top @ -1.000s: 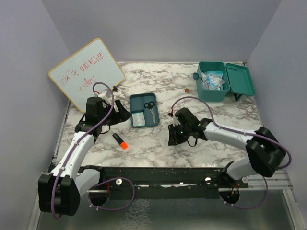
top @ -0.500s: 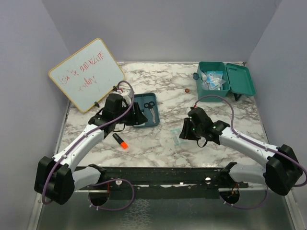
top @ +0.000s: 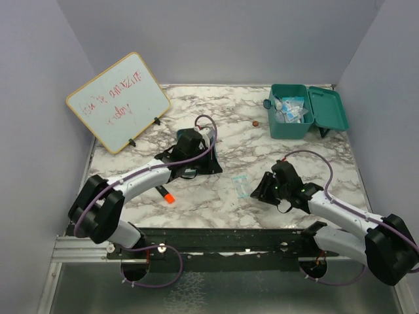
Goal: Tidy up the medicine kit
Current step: Pick up the medical item at the center of the board.
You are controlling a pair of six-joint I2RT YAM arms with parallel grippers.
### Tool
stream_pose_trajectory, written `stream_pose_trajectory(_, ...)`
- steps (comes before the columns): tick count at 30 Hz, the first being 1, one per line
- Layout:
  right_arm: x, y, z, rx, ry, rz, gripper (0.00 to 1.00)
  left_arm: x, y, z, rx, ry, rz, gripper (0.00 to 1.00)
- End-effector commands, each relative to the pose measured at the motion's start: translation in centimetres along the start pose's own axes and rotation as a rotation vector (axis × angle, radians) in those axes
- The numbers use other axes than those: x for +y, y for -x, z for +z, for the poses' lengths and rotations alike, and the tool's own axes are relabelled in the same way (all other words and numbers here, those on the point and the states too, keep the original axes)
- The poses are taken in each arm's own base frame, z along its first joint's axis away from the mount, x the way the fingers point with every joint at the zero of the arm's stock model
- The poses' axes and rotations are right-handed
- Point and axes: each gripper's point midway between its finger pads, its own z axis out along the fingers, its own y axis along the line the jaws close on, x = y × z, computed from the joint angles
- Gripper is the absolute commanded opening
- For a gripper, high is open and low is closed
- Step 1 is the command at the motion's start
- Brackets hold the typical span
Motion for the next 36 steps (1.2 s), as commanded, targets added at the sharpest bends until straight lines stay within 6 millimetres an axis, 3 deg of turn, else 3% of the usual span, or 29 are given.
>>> stream_pose_trajectory(1,1.7,0.8,0.5,-0.049,0.113,0.048,0.45,-1.5,1.3,2.5,-0.035,-0.042,-0.006,0.03)
stream_pose_trajectory(7,1.7,0.8,1.2,-0.080,0.147,0.105,0.48,-1.0,-0.2,5.6,0.032,-0.053,-0.026,0.02)
stream_pose_trajectory(11,0.6,0.8,1.6,-0.098,0.107,0.141,0.49,-0.3,-1.2,7.4,0.067,-0.059,-0.045,0.01)
stream_pose_trajectory(18,1.2,2.0,2.0,-0.143,0.122,0.158,0.50,0.9,-3.0,9.7,0.129,-0.040,-0.064,0.01)
stream_pose_trajectory(28,1.8,2.7,2.5,-0.185,0.169,0.222,0.50,2.3,-5.3,10.7,0.191,-0.016,-0.070,0.01)
stream_pose_trajectory(36,3.3,4.5,1.1,-0.313,0.319,0.258,0.50,3.1,-6.5,11.1,0.226,0.021,-0.061,0.00)
